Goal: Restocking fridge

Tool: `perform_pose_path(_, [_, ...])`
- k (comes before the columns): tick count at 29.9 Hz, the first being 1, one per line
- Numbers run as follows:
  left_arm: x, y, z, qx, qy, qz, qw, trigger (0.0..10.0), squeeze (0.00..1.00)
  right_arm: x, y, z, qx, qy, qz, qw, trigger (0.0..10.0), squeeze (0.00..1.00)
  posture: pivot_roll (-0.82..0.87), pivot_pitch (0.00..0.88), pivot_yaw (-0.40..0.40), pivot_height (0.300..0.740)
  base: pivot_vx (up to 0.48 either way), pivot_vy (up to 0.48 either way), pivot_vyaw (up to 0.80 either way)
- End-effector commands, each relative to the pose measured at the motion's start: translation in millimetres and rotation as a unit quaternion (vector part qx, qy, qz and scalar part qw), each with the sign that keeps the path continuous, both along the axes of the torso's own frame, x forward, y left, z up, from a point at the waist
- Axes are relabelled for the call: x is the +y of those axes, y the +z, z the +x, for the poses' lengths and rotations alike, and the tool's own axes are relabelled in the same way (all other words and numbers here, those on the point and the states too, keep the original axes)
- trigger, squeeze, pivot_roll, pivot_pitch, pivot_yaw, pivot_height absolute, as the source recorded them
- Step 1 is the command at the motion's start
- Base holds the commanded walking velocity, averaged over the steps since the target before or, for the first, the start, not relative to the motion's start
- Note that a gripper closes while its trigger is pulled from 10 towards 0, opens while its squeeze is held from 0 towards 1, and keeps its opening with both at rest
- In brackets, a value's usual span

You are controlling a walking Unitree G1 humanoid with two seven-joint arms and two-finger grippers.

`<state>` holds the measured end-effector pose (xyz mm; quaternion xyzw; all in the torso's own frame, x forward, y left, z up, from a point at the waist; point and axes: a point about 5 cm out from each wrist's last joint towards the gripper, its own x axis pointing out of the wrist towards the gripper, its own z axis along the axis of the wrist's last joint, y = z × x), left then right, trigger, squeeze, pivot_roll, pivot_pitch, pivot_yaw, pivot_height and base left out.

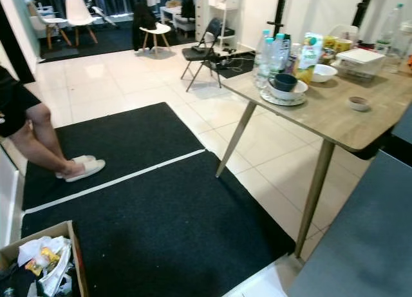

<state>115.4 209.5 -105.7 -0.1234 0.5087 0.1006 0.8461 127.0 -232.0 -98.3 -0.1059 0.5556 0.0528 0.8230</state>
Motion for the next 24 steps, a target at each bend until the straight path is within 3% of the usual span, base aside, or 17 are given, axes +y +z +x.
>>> perform_pose_path(1, [-0.5,0.0,0.7,0.003,-0.013,0.001,1.000,10.0,0.00,4.5,-1.5,-1.2,0.004,0.003,0.002,1.000,10.0,0.00,-0.08,0.000,0.014,0.740,0.000,0.000,0.00])
perform_pose_path(24, [-2.5,-0.7,-1.1,0.005,-0.029,0.001,1.000,10.0,0.00,10.0,-4.4,-6.7,0.020,0.014,0.011,1.000,10.0,0.00,-0.08,0.000,0.014,0.740,0.000,0.000,0.00])
